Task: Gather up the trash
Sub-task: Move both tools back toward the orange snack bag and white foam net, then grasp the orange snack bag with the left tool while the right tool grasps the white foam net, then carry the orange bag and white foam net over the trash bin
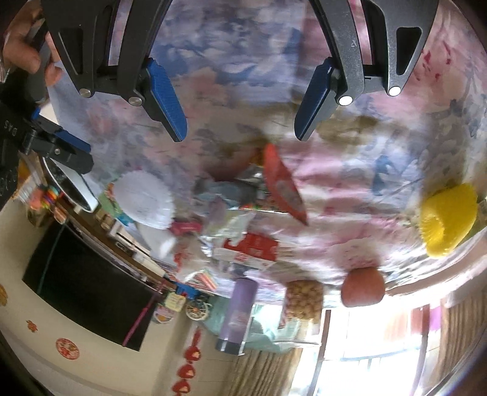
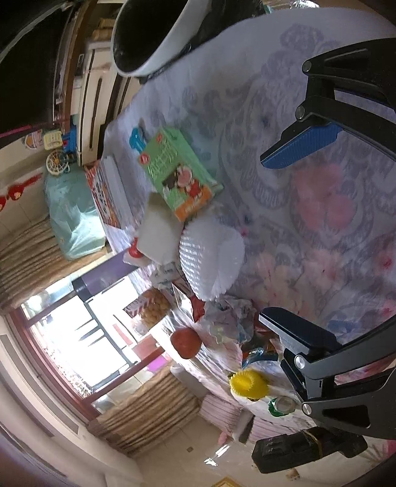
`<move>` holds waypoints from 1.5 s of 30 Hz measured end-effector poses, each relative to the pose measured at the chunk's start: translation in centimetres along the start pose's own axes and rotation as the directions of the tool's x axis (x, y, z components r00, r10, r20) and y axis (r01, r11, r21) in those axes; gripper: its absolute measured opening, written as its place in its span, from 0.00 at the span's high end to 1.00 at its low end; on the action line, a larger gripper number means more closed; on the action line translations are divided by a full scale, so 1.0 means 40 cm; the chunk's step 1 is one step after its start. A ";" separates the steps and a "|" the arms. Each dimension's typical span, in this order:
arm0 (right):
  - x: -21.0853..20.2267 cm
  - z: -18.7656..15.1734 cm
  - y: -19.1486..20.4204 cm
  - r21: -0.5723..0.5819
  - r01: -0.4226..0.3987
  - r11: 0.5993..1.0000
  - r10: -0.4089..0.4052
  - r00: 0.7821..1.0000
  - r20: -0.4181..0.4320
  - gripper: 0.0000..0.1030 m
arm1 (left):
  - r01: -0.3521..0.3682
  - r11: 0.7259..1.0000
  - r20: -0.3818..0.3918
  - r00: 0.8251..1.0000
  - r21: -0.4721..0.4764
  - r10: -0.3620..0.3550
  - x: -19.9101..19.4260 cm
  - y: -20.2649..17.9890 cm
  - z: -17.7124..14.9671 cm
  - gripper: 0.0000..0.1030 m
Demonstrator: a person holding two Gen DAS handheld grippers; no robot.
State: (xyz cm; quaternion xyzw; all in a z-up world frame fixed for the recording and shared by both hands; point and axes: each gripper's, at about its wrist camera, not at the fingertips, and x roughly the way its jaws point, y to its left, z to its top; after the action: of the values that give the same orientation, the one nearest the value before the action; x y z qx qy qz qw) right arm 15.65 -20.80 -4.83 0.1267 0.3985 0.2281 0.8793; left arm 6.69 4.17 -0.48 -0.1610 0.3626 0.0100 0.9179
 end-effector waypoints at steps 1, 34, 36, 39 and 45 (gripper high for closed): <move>0.008 0.004 0.005 -0.006 0.000 1.000 0.000 1.000 -0.003 0.09 | -0.003 1.000 -0.003 1.000 -0.007 0.003 0.003 0.009 0.006 0.29; 0.027 0.009 -0.001 -0.079 0.007 0.997 -0.007 1.000 0.008 0.88 | 0.063 0.994 -0.047 0.997 0.090 -0.059 0.074 -0.034 0.025 0.86; 0.007 0.007 -0.015 -0.067 0.014 0.998 -0.013 1.000 0.017 0.88 | 0.079 0.991 -0.047 0.996 0.106 -0.074 0.068 -0.056 0.022 0.86; -0.032 0.000 -0.041 -0.045 0.027 0.999 -0.025 0.999 0.038 0.88 | 0.110 0.987 -0.050 0.993 0.114 -0.105 0.067 -0.096 0.021 0.86; -0.097 -0.002 -0.096 -0.003 0.063 0.998 -0.062 0.995 0.073 0.88 | 0.182 0.969 -0.077 0.982 0.168 -0.171 0.088 -0.180 0.020 0.86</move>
State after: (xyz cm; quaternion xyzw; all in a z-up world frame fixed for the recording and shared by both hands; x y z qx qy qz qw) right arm 14.50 -26.05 -3.93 0.1199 0.3693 0.1968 0.9003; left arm 10.78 -2.75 -0.19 -0.1119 0.3747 -0.1085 0.9139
